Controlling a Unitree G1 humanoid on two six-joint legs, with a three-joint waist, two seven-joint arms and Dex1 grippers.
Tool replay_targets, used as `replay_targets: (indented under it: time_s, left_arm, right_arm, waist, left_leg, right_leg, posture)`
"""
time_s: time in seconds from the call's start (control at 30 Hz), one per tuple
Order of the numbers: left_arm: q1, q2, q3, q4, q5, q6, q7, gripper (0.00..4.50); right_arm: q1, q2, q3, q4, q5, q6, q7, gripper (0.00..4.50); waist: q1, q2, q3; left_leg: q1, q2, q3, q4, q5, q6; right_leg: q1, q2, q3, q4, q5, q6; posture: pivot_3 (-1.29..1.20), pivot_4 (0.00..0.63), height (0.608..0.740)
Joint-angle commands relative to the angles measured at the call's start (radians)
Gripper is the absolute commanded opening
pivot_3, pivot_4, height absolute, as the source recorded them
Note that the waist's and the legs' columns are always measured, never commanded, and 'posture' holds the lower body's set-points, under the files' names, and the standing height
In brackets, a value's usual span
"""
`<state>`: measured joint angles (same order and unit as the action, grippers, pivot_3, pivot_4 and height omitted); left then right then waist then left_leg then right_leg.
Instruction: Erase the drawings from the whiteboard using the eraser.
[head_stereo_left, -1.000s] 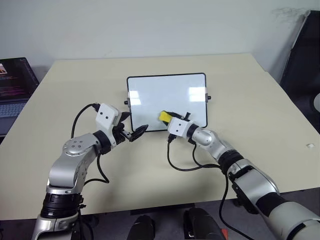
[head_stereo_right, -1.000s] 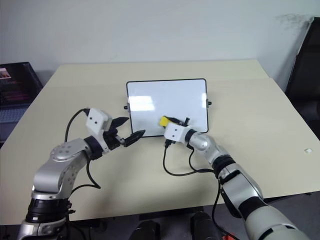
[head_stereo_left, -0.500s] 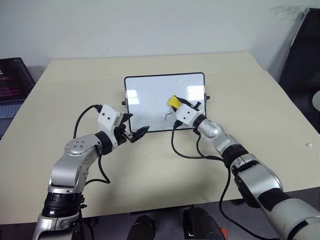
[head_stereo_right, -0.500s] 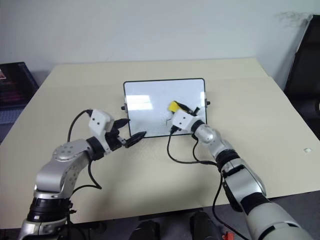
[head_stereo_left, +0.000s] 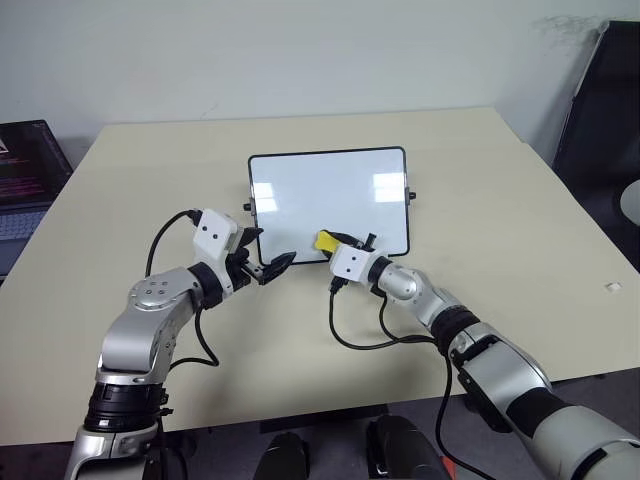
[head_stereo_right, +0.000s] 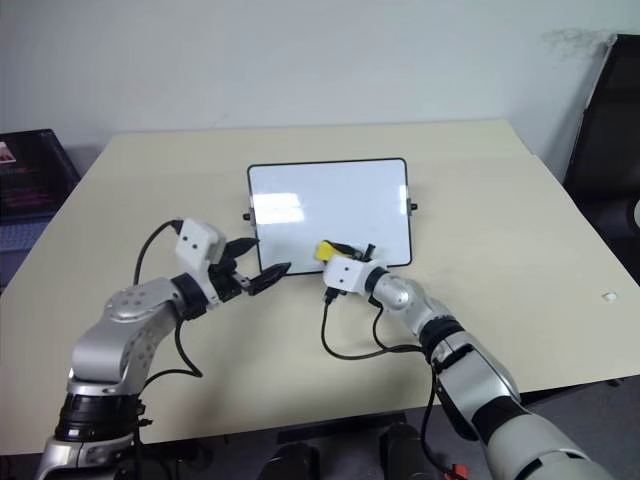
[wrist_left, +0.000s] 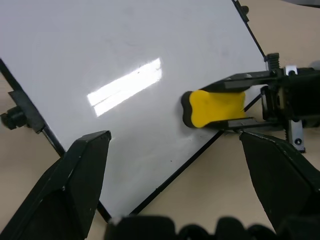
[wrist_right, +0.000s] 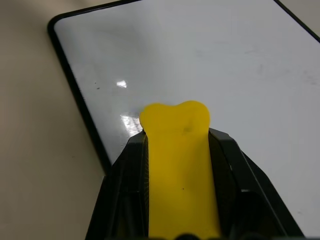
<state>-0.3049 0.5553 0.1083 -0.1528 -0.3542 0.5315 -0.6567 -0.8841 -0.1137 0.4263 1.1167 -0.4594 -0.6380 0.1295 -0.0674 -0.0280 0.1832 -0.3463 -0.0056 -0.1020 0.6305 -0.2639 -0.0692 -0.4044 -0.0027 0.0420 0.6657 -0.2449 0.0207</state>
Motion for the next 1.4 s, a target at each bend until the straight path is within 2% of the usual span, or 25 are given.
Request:
replay_targets:
  time_s: [0.03,0.2,0.37,0.57,0.73,0.97,1.2,1.4]
  left_arm:
    - [-0.013,0.015,0.035,-0.006,-0.003,-0.025,0.006,4.50]
    - [-0.007,0.015,0.049,-0.003,-0.004,-0.021,0.016,4.50]
    - [-0.001,0.020,0.056,0.001,-0.005,-0.021,0.018,4.50]
    - [0.011,0.029,0.059,0.010,0.000,-0.020,0.016,4.50]
    - [0.011,0.030,0.062,0.004,-0.002,-0.016,0.017,4.50]
    - [0.014,0.028,0.063,-0.005,-0.005,-0.008,0.023,4.50]
    - [0.017,0.024,0.064,-0.004,-0.005,-0.005,0.032,4.50]
    - [0.018,0.018,0.057,-0.010,-0.008,-0.003,0.041,4.50]
  right_arm:
    - [-0.007,-0.045,-0.020,-0.041,-0.005,-0.035,-0.034,1.27]
    - [-0.031,-0.106,-0.084,-0.141,0.014,-0.118,-0.143,1.27]
    - [-0.065,-0.129,-0.114,-0.083,0.002,-0.039,-0.223,1.27]
    - [-0.086,-0.067,-0.099,0.033,0.018,0.061,-0.148,1.27]
    - [-0.036,-0.014,-0.021,0.028,-0.041,0.029,-0.093,1.27]
    - [-0.014,0.005,0.071,0.006,-0.113,0.042,-0.078,1.26]
    - [-0.081,-0.044,-0.046,-0.082,-0.022,-0.030,-0.182,1.26]
    - [-0.215,-0.037,-0.146,-0.017,0.048,0.071,-0.221,1.26]
  waist:
    - [0.001,0.000,0.000]
    - [0.008,0.000,0.000]
    - [0.008,0.000,0.000]
    - [-0.001,0.000,0.000]
    - [-0.009,0.000,0.000]
    - [-0.016,0.000,0.000]
    - [-0.015,0.000,0.001]
    - [-0.018,0.000,0.001]
  left_leg:
    - [0.000,0.000,0.000,0.000,0.000,0.000]
    - [-0.005,0.000,-0.001,0.000,0.000,0.000]
    - [-0.009,0.000,-0.001,-0.001,0.000,0.000]
    - [-0.009,0.000,0.000,-0.001,0.000,0.000]
    - [-0.005,0.000,0.000,-0.001,0.000,0.000]
    - [-0.001,0.000,0.001,-0.001,0.000,0.000]
    - [-0.003,0.000,0.000,-0.001,0.000,0.000]
    - [-0.008,0.000,-0.001,-0.001,0.000,0.000]
  right_leg:
    - [0.000,0.000,0.000,0.000,0.000,0.000]
    - [-0.003,0.000,0.000,-0.003,0.002,-0.004]
    - [-0.006,0.000,0.000,-0.003,0.003,-0.004]
    - [-0.007,-0.001,0.001,-0.003,0.003,-0.004]
    - [-0.004,0.000,0.000,-0.003,0.002,-0.004]
    - [-0.001,0.000,0.000,-0.002,0.001,-0.002]
    - [-0.002,0.000,0.001,-0.002,0.002,-0.003]
    - [-0.006,0.000,0.000,-0.003,0.003,-0.004]
  posture:
    - [0.00,0.150,0.740]
    - [0.00,0.150,0.740]
    - [0.00,0.150,0.740]
    - [0.00,0.150,0.740]
    - [0.00,0.150,0.740]
    - [0.00,0.150,0.740]
    - [0.00,0.150,0.740]
    - [0.00,0.150,0.740]
